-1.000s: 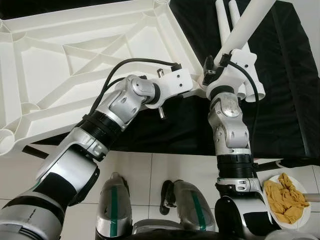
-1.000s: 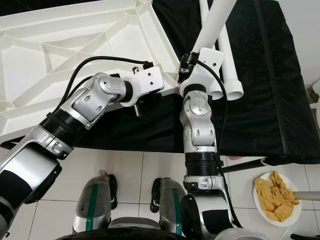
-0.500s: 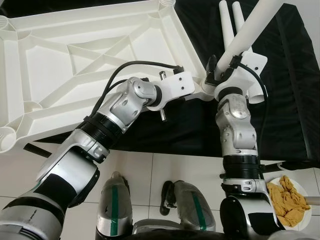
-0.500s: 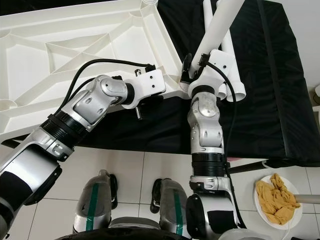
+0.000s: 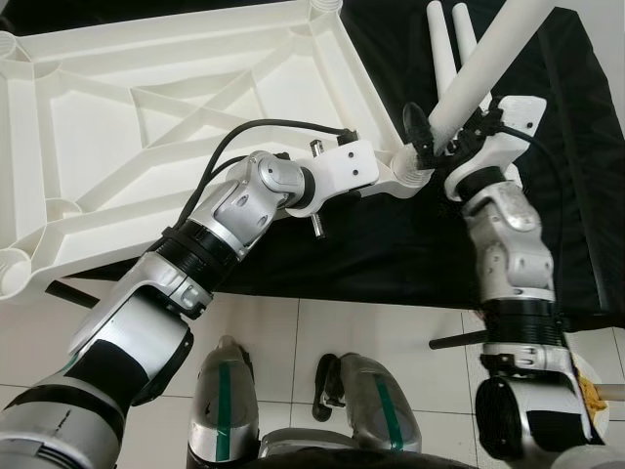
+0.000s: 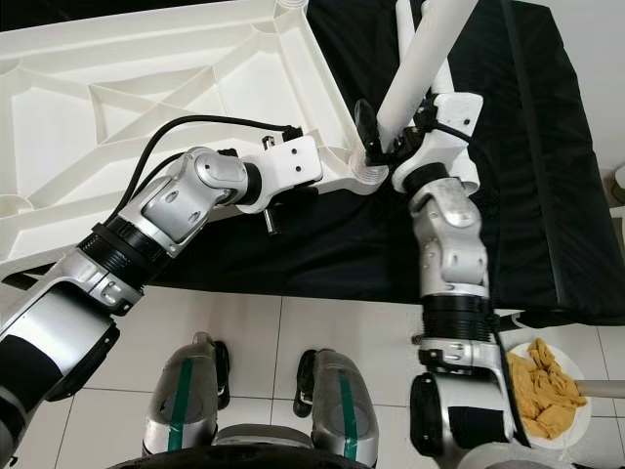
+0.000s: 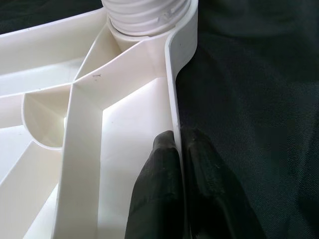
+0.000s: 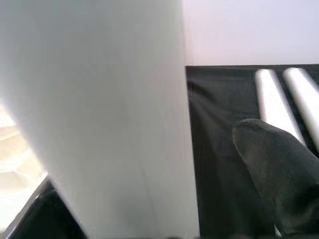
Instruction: Building children table
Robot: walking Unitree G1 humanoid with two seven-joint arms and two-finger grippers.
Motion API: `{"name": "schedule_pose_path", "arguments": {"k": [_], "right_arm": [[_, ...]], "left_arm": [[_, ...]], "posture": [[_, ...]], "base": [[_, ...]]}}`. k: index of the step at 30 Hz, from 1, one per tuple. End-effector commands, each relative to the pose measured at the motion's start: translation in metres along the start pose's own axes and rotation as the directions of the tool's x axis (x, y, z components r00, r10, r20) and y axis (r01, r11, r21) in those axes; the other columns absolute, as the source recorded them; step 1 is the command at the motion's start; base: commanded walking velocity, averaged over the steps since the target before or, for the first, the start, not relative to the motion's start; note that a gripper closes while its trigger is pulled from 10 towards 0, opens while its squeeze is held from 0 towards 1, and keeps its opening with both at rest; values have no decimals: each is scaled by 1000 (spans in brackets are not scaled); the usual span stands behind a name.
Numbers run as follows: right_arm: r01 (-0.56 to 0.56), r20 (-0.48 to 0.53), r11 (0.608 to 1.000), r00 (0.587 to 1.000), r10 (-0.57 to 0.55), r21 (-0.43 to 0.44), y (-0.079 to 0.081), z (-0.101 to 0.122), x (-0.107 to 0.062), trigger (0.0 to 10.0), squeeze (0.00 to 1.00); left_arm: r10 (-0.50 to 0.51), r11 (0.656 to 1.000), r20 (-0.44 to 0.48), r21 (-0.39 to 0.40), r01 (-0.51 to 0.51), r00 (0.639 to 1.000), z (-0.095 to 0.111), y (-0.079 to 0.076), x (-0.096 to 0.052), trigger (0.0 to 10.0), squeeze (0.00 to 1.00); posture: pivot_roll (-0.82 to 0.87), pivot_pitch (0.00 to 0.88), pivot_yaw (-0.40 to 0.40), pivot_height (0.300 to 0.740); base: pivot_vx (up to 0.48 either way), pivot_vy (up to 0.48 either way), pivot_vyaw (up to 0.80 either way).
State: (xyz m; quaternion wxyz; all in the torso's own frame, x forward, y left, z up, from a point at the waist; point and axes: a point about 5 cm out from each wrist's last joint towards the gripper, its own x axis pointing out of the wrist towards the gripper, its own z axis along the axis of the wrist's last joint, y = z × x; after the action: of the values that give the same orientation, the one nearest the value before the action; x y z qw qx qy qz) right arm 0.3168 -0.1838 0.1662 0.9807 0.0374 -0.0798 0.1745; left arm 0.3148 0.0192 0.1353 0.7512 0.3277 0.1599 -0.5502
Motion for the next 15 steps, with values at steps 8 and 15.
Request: {"name": "schedule_pose_path", "arguments": {"k": [8,15], "right_arm": [[-173,-35,985,984,173,16,-9,-2,1,10000,0],[-268,-87,963,959,269,25,-7,-11,-2,10000,0]], "left_arm": [[-165,986,-113,-37,162,980,-24,-17,6,10000,0],[-165,986,-111,-31,162,980,-23,-17,6,10000,0]], "posture": [[54,32,-46,740],[54,31,-46,740]], "base": [[0,0,0],[0,0,0]]}}
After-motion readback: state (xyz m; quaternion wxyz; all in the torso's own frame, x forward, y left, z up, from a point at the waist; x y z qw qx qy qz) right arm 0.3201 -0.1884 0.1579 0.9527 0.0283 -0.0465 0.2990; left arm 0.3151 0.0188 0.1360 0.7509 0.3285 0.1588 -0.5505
